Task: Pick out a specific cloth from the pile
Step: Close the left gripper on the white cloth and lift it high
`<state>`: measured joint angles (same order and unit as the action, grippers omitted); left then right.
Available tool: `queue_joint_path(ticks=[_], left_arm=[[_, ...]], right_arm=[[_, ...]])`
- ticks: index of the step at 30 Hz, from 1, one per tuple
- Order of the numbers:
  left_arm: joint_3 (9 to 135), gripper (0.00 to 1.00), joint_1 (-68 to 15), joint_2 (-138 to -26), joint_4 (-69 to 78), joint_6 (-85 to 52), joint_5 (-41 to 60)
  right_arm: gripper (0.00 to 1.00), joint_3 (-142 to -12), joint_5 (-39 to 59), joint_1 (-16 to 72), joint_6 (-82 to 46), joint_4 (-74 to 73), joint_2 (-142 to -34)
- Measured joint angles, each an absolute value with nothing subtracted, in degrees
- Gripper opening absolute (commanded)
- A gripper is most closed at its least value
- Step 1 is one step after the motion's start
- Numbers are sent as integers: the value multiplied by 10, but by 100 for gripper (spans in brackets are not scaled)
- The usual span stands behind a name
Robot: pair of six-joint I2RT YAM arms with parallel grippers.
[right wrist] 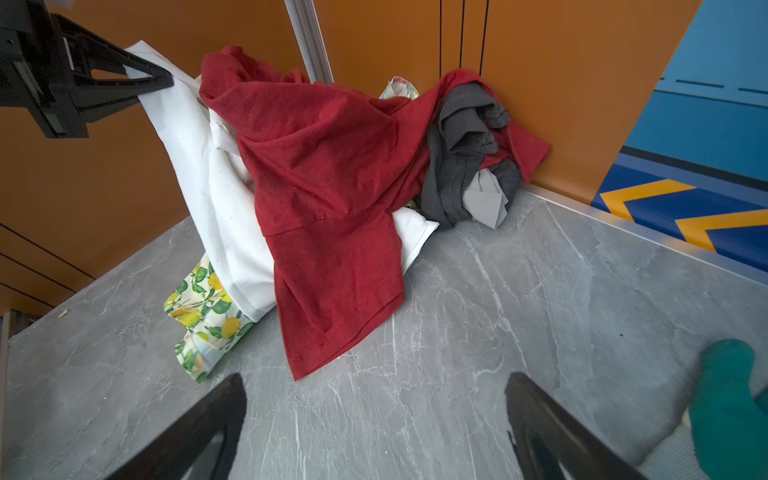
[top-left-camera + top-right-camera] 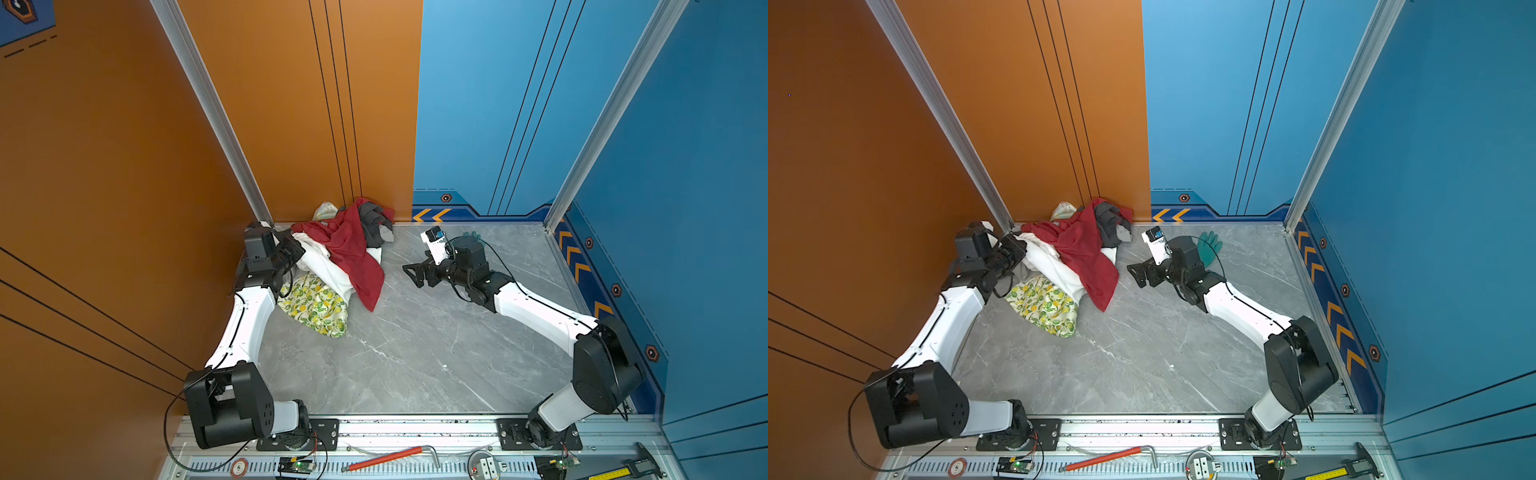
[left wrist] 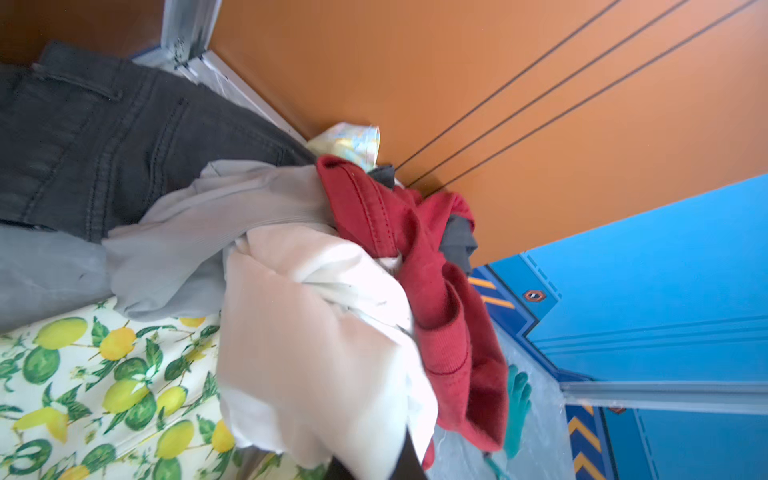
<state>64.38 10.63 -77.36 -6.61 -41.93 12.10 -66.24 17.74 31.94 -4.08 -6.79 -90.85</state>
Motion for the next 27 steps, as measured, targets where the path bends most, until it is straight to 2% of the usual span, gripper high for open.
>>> queue_joint_path(ticks=[15, 27], left_arm=[[856, 0, 116, -822, -75, -472, 83], [1045, 0, 63, -871, -108, -442, 66]], right_arm=[[98, -703, 177, 318, -41, -64, -916], [99, -748, 177, 318, -38, -59, -934]])
